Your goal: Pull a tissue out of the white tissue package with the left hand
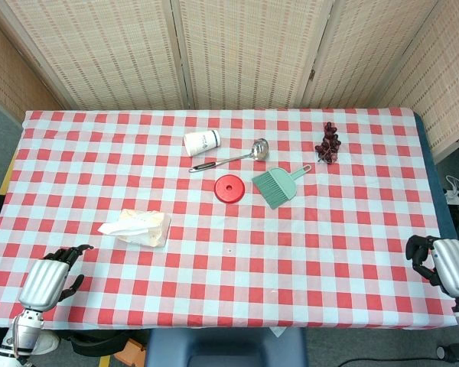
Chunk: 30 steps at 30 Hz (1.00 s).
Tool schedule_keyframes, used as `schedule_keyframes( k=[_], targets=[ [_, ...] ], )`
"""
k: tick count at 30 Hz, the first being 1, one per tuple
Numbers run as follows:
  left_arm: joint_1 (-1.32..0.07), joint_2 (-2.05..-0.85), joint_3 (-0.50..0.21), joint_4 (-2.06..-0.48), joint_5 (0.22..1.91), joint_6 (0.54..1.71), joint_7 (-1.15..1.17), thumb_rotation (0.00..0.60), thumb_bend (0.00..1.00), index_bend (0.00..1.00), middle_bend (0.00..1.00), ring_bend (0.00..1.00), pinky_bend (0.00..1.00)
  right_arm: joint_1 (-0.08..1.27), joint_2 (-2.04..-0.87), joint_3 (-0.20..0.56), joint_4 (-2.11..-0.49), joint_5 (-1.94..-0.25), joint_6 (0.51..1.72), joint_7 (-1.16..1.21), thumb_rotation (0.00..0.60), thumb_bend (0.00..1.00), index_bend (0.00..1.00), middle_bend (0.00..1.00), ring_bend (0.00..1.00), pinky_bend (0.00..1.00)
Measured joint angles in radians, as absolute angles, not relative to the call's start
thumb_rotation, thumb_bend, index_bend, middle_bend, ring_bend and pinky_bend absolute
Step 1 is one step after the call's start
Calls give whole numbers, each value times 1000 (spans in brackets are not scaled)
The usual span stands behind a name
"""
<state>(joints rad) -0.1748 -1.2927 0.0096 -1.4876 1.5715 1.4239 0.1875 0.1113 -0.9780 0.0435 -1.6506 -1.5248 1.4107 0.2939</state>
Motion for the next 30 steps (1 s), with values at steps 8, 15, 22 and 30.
schedule_keyframes(
  k=[8, 15, 22, 30],
  targets=[
    [-174, -1295, 6, -1485, 1571, 1430, 206, 600, 375, 235, 367, 355, 516, 109, -979, 43, -1650, -1526, 1415, 291, 600, 1000, 946, 804, 650, 858],
    [-176, -1321, -26, -1474, 1575, 1472, 252, 600, 374, 205, 662, 733, 912, 108, -977, 36, -1654, -1537, 1414, 289, 600, 1000, 946, 804, 650, 858],
    [-231, -1350, -67, -1483, 1569, 1432, 281, 600, 373, 190, 925, 936, 1000, 112, -977, 36, -1651, -1536, 1407, 292, 600, 1000, 946, 805, 650, 858],
    [-312, -1415, -107, -1493, 1525, 1334, 328, 600, 373, 208, 946, 950, 1000, 111, -974, 35, -1651, -1537, 1409, 297, 600, 1000, 946, 804, 650, 859]
  ],
)
